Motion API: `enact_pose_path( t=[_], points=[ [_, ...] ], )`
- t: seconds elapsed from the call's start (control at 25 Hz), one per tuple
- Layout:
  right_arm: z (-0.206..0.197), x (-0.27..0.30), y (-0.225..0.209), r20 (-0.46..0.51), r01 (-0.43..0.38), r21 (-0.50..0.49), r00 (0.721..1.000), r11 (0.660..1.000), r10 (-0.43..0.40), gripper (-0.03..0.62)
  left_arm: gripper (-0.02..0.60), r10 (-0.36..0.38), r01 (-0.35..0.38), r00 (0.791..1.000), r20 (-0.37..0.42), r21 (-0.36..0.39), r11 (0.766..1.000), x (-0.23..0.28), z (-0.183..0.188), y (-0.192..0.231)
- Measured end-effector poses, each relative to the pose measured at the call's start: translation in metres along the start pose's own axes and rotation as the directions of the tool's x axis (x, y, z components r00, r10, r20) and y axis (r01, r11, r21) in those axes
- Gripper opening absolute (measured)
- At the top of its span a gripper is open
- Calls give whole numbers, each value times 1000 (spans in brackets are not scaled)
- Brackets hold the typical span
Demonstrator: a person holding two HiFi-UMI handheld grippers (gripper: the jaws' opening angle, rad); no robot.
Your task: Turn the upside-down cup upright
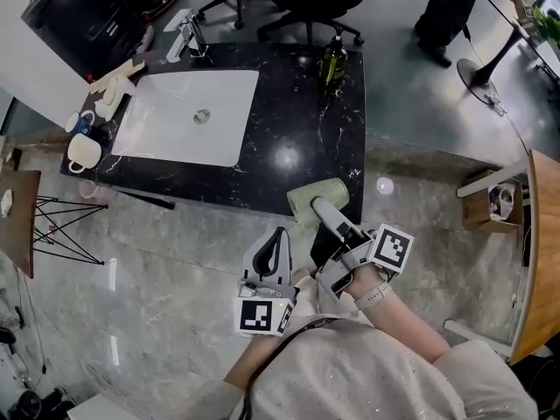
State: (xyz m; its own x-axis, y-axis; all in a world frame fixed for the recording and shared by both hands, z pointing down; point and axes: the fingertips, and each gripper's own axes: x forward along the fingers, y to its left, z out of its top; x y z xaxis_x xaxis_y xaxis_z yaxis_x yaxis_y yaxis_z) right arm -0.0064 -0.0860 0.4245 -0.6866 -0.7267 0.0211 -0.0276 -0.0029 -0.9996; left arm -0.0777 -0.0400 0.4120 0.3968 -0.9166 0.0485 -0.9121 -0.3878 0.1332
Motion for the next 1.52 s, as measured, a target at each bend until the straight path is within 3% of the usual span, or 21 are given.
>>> enact_pose_path(
  t=[0.08,0.16,0.4,0.68,0.88,1.0,1.28,1.52],
  points=[
    [-3,3,-2,32,-62,179,998,982,57,318,6,4,-4,1000,-5,1,1000,-3,0,1],
    [-7,8,-1,61,-130,323,991,937,116,318,6,7,-7,1000,-8,4,1000,-5,0,2],
    [-17,16,-3,164,-324,616,944,718,286,318,6,-13,13,1000,5,32,999,-3,12,-1],
    [-8,17,-11,283,-469,706,873,530,397,318,6,-19,17,1000,22,67,998,4,27,6],
    [-7,16,-20,352,-525,737,836,425,421,318,6,-20,19,1000,12,71,997,3,24,9],
    [-9,19,-14,396,-547,763,817,344,420,318,6,-28,28,1000,3,75,997,2,22,8],
    [6,15,-13,479,-624,740,751,250,455,319,6,-39,39,999,-6,84,996,3,21,8],
    [10,15,-14,493,-642,729,734,238,467,319,6,-53,53,999,-13,52,997,6,26,3]
  ],
)
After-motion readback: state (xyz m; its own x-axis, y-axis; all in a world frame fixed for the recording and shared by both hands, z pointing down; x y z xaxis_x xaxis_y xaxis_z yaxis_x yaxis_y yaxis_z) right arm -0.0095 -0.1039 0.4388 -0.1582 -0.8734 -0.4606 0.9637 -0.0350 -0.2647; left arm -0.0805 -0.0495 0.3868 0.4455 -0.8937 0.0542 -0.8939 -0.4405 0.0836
